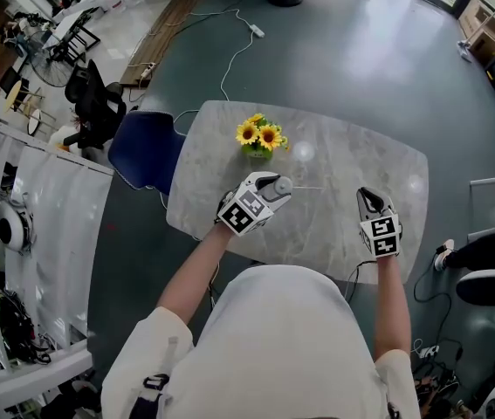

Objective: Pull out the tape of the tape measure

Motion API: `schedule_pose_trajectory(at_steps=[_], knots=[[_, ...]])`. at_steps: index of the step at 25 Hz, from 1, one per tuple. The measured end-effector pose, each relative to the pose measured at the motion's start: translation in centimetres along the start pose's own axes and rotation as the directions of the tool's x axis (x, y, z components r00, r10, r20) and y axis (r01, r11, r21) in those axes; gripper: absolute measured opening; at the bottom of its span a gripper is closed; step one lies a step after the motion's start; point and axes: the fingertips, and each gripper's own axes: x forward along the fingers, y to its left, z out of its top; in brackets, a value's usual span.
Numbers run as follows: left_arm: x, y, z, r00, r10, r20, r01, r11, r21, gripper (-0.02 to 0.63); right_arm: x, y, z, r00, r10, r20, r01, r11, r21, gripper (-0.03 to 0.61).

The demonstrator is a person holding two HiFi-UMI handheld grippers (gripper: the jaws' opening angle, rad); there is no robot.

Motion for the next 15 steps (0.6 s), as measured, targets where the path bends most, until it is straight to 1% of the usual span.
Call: schedule_pose_trajectory(at_steps=[4,7,9,10,13,15], knots=[[0.1,-0.3,0.5,1.0,0.003,0.015,-0.003,1.0,0.019,0.216,-0.3,-0.1,-0.2,1.0,-0.006,-0.003,0.006,1.0,-0.016,0.04],[0.3,-0.3,0.5,1.0,-0.001,0.003,0.001,1.0,0.016,0.216,-0.6,-0.5,-0.1,1.0,-0.01,0.0,0.01,1.0,-0.014,0.04],[0.3,-0.6,1.0,1.0,-0.007,0.012,0.007,1.0,0.022,0.216,-0.8,-0.8,-0.2,1.0,-0.013,-0.001,0.013,1.0,-0.014,0.04],[0.3,-0.7,1.0,1.0,-0.009,0.01,0.009,1.0,0.025,0.216,-0.9,-1.0,-0.4,1.0,-0.018,-0.002,0.018,1.0,-0.012,0.04],[0.2,-0.5,0.0,1.0,-0.002,-0.029,0.002,1.0,0.024,0.216,-1.3,-1.9,-0.9,0.999,-0.045,-0.004,0.045,0.999,0.002,0.04],[0.0,0.0,-0.3,1.0,0.008,-0.024,-0.007,1.0,0.022,0.216,-1.6,-2.7,-1.2,0.998,-0.06,-0.004,0.06,0.998,0.019,0.04]])
